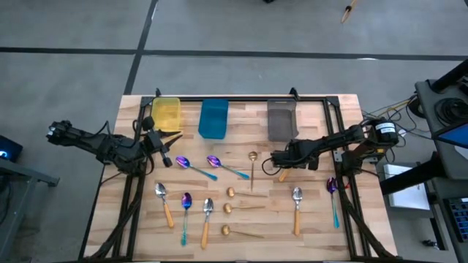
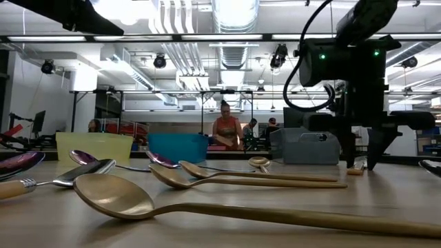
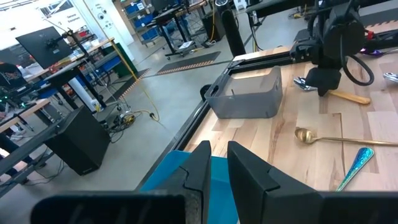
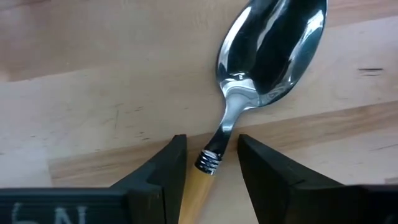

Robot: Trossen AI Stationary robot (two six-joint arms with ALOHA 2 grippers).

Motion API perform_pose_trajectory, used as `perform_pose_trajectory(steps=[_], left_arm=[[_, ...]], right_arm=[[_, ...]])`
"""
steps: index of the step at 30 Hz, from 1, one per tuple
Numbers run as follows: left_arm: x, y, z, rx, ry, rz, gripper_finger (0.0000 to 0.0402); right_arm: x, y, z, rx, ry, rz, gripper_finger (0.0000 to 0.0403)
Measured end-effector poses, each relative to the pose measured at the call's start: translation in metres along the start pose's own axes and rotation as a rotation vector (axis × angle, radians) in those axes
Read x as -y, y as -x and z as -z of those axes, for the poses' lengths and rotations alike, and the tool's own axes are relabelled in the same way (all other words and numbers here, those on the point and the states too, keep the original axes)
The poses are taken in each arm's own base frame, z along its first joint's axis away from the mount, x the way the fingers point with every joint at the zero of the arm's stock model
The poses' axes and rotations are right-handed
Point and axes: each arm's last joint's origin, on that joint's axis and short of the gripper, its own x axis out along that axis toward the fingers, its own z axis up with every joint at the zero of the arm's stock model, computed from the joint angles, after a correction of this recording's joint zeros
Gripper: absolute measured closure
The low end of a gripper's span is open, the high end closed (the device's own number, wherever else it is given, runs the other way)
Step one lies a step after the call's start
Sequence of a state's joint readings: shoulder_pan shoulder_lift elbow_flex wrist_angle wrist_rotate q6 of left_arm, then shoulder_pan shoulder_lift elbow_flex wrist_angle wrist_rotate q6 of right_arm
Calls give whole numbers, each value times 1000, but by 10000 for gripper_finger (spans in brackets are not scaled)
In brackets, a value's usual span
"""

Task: Sort silverware by color (type)
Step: Put the yellow spoon into the black bin

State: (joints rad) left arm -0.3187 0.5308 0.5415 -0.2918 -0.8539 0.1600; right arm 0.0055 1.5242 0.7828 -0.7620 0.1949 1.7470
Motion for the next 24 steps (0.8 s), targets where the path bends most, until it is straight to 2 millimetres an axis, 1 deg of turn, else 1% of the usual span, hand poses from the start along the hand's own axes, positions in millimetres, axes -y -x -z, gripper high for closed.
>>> perform_pose_trajectory(steps=[6, 16, 19, 24], left_arm=[[0, 0, 0, 2, 2, -1, 365], [0, 0, 0, 2, 2, -1, 365], [0, 0, 0, 1, 1, 0, 365], [0, 0, 0, 1, 1, -1, 365]], right_arm=[[1, 0, 0, -1, 5, 4, 293], [1, -1, 1, -6, 5, 8, 365], [0, -1, 2, -9, 5, 0, 373], [0, 3, 3, -8, 26, -24, 376]])
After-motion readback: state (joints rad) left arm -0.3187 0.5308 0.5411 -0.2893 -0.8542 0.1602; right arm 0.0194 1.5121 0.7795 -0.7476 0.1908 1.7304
